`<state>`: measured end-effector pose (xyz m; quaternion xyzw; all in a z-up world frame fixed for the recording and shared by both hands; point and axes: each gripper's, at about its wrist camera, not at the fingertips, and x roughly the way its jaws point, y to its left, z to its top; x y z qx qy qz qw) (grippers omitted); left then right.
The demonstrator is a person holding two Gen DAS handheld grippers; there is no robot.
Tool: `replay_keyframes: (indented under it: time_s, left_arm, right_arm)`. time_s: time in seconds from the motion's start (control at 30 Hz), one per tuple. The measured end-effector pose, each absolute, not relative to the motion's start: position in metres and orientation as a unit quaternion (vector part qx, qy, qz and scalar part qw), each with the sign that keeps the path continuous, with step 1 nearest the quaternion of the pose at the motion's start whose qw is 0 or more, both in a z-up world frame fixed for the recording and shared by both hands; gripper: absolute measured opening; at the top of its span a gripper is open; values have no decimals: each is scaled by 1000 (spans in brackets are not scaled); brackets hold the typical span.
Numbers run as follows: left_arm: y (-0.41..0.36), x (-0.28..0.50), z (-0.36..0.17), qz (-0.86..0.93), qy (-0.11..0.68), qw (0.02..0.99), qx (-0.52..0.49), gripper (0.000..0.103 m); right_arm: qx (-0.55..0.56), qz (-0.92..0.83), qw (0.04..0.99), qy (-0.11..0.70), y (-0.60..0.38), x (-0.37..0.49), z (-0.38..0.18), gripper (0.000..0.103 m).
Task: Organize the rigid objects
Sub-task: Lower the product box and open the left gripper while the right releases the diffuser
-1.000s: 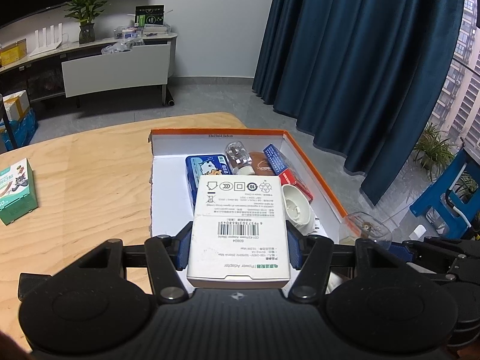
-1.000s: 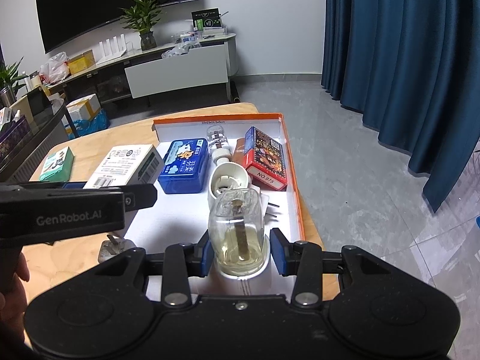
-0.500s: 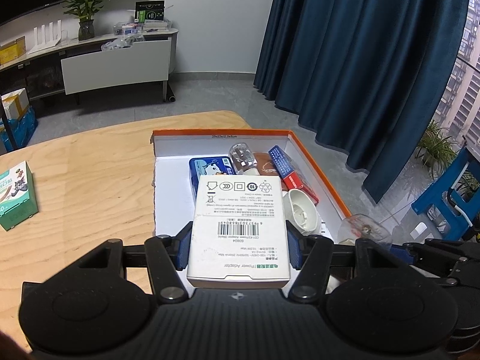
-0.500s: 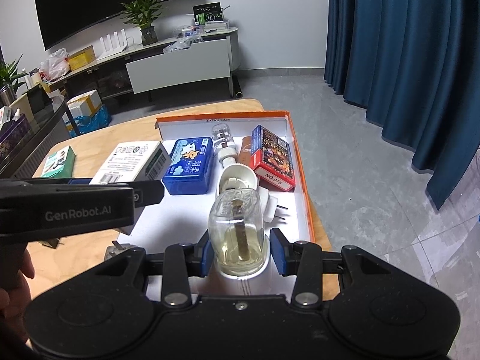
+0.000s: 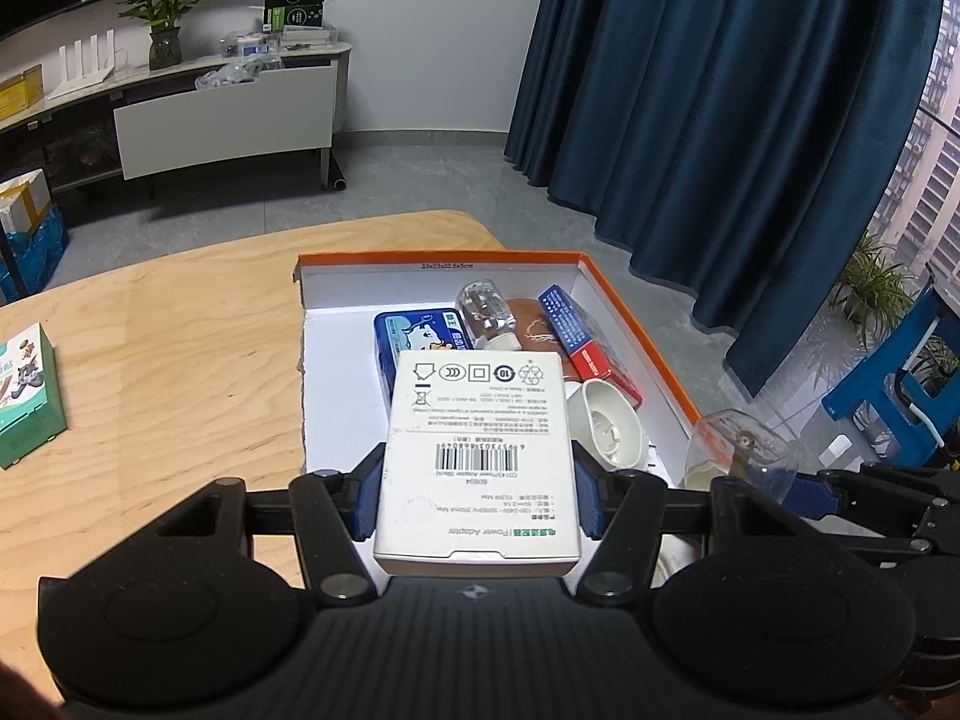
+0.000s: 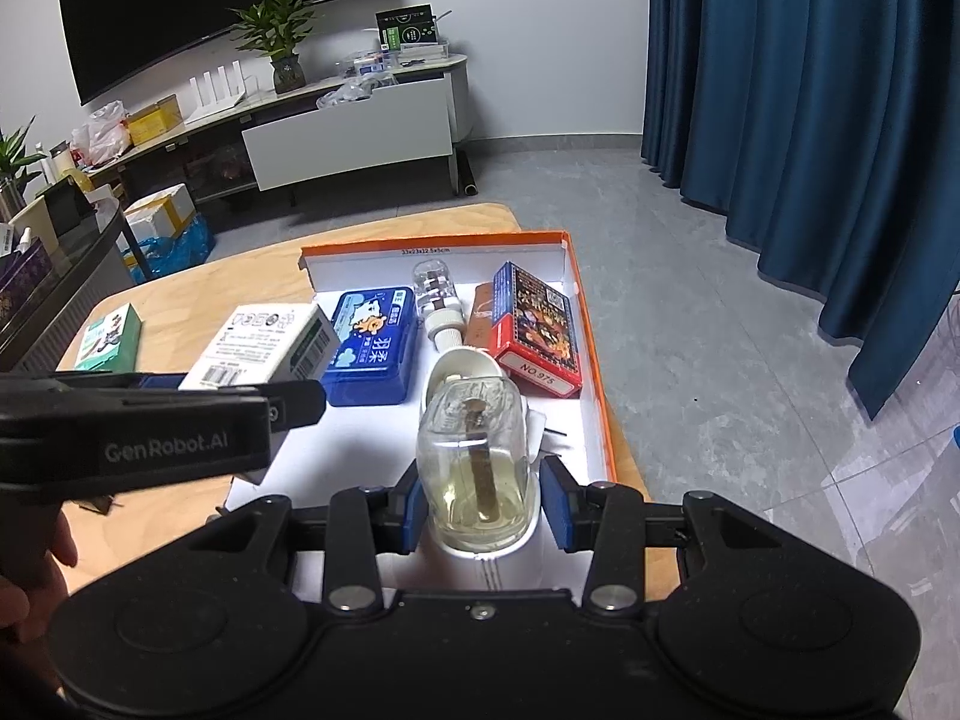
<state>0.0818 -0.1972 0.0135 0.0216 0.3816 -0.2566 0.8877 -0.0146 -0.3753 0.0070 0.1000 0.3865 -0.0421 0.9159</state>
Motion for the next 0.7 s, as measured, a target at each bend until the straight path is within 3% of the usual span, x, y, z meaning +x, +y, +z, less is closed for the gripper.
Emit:
replay_keyframes:
  time_s: [0.63,0.67,0.7]
  left_arm:
    - [-208,92,6,-263,400,877,30,60]
    - [-209,92,6,-265,402,876,31,60]
    - [-209,93,5,-265,402,876,32,61]
  right_arm:
    - [94,-43,905,412,-376,4,-1,50]
    - [96,-44,907,408,-376,3,-1,55]
    - [100,-46,912,396,-377,1,1,68]
